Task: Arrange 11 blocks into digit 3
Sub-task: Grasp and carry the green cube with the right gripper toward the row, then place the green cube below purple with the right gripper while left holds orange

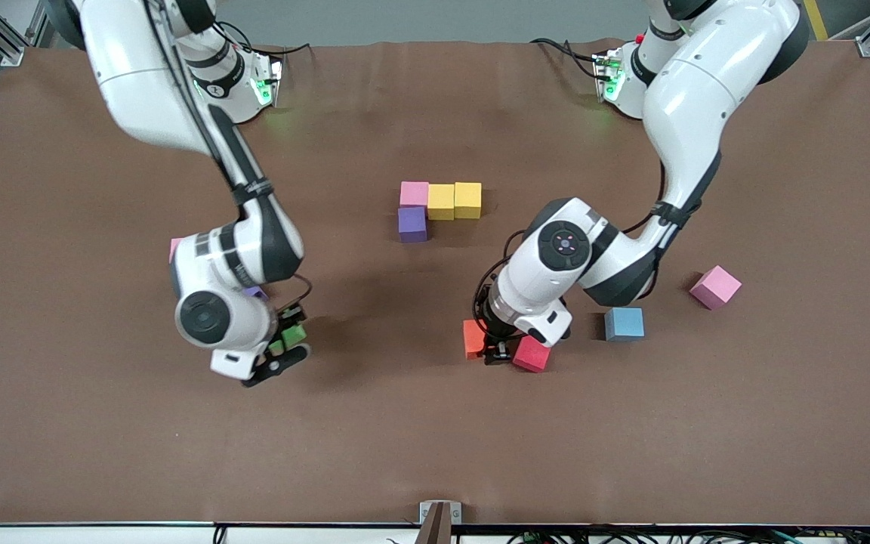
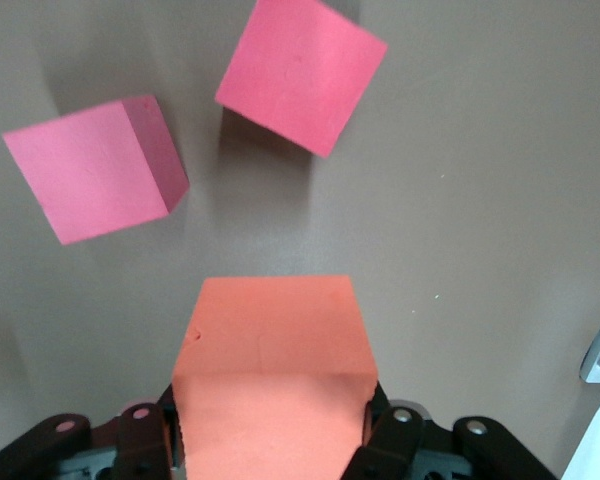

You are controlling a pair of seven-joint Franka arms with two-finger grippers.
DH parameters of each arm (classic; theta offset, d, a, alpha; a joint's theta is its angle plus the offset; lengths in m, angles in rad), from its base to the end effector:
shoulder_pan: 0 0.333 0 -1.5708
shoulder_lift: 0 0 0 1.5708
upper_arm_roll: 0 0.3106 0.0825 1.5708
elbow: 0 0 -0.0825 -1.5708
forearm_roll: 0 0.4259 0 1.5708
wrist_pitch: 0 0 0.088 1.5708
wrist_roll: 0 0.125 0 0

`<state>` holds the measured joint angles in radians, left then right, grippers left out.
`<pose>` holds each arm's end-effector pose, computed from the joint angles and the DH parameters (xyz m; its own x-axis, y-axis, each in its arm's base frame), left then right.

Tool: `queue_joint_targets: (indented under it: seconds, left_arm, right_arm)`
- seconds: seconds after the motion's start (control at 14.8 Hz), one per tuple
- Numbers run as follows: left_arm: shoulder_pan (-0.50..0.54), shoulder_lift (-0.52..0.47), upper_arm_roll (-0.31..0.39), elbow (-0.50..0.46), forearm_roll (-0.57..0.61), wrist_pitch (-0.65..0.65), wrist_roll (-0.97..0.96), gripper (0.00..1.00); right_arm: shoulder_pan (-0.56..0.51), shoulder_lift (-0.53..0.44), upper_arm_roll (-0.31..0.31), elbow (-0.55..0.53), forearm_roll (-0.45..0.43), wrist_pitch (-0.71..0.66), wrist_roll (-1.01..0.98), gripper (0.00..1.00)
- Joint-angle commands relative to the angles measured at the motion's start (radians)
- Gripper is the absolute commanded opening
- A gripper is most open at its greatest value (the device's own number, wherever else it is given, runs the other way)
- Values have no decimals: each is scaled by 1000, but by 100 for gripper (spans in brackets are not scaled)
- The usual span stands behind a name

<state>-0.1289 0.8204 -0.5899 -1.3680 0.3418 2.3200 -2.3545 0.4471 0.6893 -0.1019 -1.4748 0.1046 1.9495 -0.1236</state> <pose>0.6637 -0.4337 0.2685 -0.0555 0.9611 -0.2707 0.9908 0.0865 0.1039 0.6717 0.2602 0.2115 0.8851 0.4179 -0.2049 0.4174 -0.9075 -0.0478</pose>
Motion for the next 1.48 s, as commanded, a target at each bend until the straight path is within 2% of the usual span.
queue_joint_targets:
  seconds: [0.0, 0.27, 0.61, 1.08, 1.28, 1.42]
  left_arm:
    - [46, -26, -39, -20, -9, -50, 32, 11]
    - [69, -36, -56, -22, -7, -106, 47, 11]
    - [69, -64, -63, -25, -9, -206, 78, 11]
    - [69, -79, -85, -33, -15, -332, 78, 11]
    - [68, -78, -91, -36, -23, -334, 72, 11]
    - [68, -76, -99, -52, -23, -334, 70, 11]
  right_arm:
    - [109, -66, -13, -134, 55, 38, 177, 33]
    - [246, -67, -13, -217, 115, 153, 416, 34]
    - [326, -60, -13, -266, 116, 281, 574, 33]
    - [377, -59, -13, -268, 118, 302, 648, 33]
    - [395, -59, -13, -277, 118, 311, 671, 33]
    - [409, -60, -13, -314, 118, 368, 676, 33]
